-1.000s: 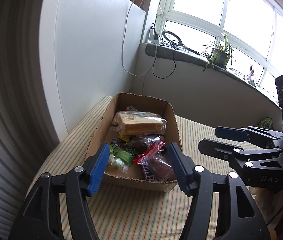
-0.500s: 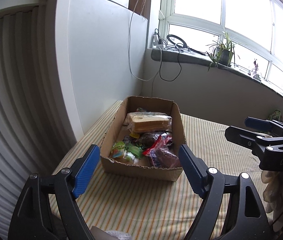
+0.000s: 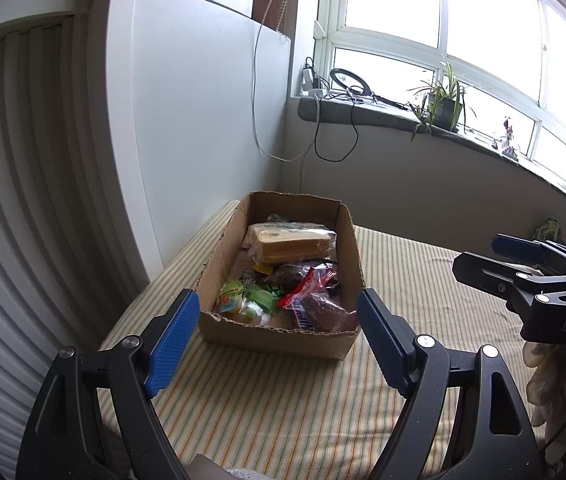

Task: Organize snacks

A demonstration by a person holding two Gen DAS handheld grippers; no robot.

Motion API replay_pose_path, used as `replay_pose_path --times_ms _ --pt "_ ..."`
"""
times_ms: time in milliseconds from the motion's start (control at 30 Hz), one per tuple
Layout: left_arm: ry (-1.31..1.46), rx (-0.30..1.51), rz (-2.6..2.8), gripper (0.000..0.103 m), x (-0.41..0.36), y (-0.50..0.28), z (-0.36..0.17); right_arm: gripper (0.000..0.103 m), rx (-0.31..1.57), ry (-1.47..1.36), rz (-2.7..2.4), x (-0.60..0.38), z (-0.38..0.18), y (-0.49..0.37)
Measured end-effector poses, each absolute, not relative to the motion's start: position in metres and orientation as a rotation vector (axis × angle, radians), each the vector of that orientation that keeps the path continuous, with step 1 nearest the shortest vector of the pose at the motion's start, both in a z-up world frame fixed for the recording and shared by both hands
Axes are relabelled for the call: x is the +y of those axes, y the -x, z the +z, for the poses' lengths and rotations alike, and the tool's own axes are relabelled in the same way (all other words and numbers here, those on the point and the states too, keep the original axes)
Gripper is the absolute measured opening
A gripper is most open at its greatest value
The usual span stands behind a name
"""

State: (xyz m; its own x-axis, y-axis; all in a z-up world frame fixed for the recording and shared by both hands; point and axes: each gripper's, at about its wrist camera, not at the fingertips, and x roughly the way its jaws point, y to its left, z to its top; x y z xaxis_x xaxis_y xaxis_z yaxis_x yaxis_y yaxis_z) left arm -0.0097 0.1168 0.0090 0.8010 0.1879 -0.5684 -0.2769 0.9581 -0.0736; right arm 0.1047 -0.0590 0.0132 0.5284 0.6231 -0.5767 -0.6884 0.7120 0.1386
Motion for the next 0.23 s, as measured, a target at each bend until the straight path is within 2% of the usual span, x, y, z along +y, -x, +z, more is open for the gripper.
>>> replay_pose_path --times_ms 233 --pt "0.14 0.578 0.251 0.081 0.1153 0.0115 0.0112 0.097 0.652 0.101 0.771 -0.0641 0.0085 -0.1072"
